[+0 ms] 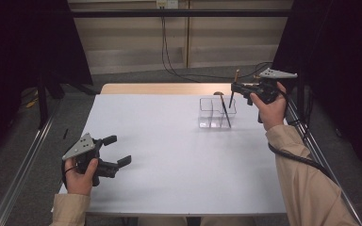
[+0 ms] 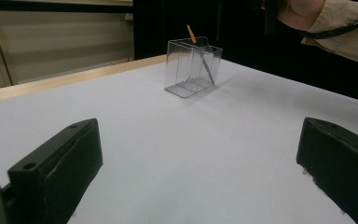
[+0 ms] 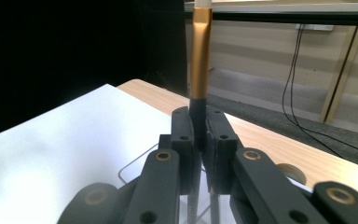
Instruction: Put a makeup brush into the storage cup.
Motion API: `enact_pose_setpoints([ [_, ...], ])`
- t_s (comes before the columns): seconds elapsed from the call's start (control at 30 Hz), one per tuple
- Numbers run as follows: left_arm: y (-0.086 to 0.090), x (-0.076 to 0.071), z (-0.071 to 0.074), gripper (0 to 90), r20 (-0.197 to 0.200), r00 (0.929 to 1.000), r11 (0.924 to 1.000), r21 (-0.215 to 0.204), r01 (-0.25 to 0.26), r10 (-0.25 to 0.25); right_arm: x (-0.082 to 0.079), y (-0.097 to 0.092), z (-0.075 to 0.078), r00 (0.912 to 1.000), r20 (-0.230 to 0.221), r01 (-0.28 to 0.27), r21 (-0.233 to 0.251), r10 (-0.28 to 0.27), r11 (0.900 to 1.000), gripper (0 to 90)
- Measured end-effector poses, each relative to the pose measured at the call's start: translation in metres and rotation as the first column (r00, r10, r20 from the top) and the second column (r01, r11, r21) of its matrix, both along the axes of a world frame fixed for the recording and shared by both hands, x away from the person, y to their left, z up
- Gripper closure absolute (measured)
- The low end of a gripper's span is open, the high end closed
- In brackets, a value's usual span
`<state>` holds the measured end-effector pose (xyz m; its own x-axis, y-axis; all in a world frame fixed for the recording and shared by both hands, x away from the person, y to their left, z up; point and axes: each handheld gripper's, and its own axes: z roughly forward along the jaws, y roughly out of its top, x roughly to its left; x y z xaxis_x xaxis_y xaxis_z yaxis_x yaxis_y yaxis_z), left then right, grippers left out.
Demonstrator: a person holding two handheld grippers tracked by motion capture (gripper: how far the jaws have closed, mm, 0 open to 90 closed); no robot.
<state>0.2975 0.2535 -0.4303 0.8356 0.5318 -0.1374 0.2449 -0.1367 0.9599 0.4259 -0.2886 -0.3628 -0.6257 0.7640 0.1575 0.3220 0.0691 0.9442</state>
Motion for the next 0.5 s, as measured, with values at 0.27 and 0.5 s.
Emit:
enact_pose_setpoints([
  [0.27,-0.0003,0.0,0.0001,0.0,0.0,1.0,1.0,0.0,-0.001,0.001,-0.0001,0.0,-0.0027,1.0,0.001,0.005,-0.009,-0.005,0.9999,84.0],
  [0.5,-0.0002,-0.0001,0.0002,0.0,0.0,1.0,1.0,0.001,-0.001,0.001,0.0017,0.0022,-0.0093,1.0,-0.003,0.008,-0.005,-0.008,1.0,84.0],
])
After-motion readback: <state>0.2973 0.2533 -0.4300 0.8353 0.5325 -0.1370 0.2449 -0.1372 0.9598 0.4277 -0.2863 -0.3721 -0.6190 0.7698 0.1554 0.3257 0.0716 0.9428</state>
